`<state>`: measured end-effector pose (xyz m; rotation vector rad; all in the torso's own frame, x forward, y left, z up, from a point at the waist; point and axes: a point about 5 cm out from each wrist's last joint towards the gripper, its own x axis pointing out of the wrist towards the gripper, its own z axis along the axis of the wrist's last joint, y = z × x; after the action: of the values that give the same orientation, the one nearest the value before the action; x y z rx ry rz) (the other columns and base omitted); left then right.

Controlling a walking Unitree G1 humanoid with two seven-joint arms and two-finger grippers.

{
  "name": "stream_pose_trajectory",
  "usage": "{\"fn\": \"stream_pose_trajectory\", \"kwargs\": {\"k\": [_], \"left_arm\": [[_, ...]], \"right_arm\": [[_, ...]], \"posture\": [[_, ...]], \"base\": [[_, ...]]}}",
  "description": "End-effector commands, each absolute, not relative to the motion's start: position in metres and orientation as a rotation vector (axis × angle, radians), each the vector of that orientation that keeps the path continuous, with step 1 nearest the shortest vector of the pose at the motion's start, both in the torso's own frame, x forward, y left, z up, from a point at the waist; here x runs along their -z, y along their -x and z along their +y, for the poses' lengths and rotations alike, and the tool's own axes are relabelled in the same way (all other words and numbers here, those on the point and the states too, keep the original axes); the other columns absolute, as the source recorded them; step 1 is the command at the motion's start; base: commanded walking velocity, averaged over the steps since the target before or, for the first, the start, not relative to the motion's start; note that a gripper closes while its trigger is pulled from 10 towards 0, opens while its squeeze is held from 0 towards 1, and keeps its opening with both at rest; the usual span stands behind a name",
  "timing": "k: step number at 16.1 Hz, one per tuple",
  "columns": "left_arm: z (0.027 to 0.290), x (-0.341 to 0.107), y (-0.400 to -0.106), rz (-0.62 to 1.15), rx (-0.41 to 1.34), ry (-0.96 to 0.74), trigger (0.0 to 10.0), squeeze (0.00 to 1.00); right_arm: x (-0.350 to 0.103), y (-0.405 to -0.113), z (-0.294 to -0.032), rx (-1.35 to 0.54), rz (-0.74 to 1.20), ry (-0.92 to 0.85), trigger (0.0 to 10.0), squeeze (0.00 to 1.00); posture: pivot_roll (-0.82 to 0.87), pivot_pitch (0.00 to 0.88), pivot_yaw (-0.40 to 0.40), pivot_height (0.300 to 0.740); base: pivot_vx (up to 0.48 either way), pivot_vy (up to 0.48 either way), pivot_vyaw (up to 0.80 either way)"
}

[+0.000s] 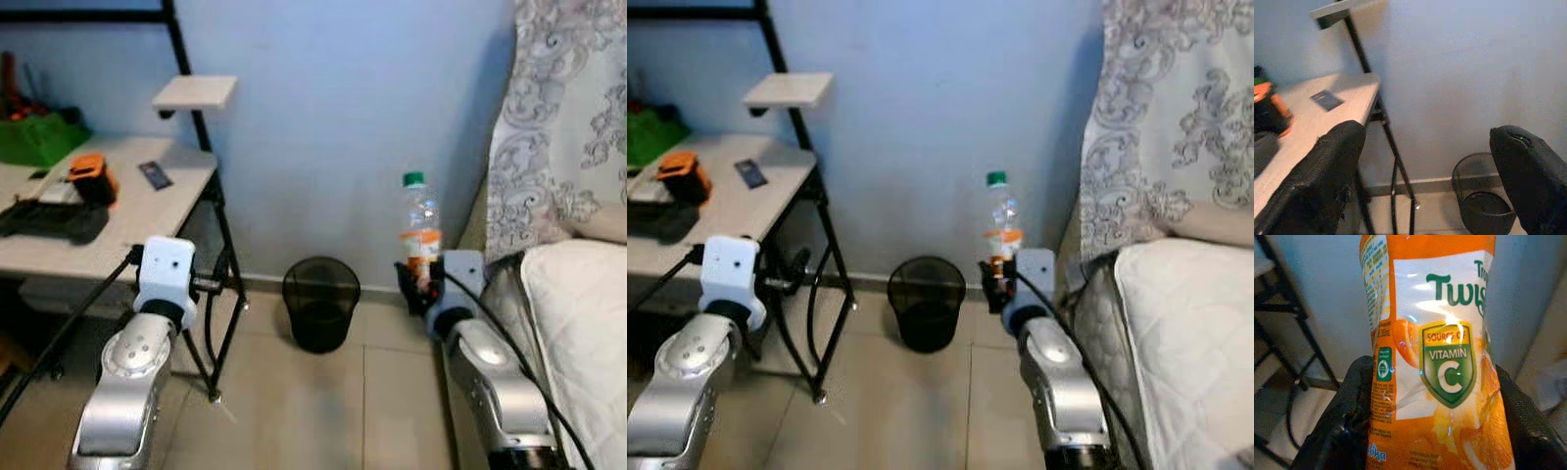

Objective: Clean up the room

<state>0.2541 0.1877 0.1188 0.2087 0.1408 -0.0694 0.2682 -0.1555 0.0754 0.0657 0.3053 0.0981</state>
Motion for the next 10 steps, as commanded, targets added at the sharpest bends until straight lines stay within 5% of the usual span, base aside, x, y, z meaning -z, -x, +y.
{"fn": "stream_pose_trajectory", "kwargs": {"k": [1, 10], "left_arm": [[0.1821, -0.1194, -0.2546, 0.137, 0.096, -0.214, 10.0, 0.0], [0.1839, -0.1198, -0.2549, 0.14, 0.112, -0.228, 10.0, 0.0]], "right_arm": [[-0.078, -0.2694, -0.1616, -0.077, 0.295, -0.058, 10.0, 0.0], [-0.0763, -0.2718, -0.1602, -0.069, 0.299, -0.057, 10.0, 0.0]], "posture": [[0.03, 0.0, 0.043, 0.74], [0.04, 0.0, 0.043, 0.74]], "base": [[0.296, 0.0, 0.0], [0.301, 0.0, 0.0]]}}
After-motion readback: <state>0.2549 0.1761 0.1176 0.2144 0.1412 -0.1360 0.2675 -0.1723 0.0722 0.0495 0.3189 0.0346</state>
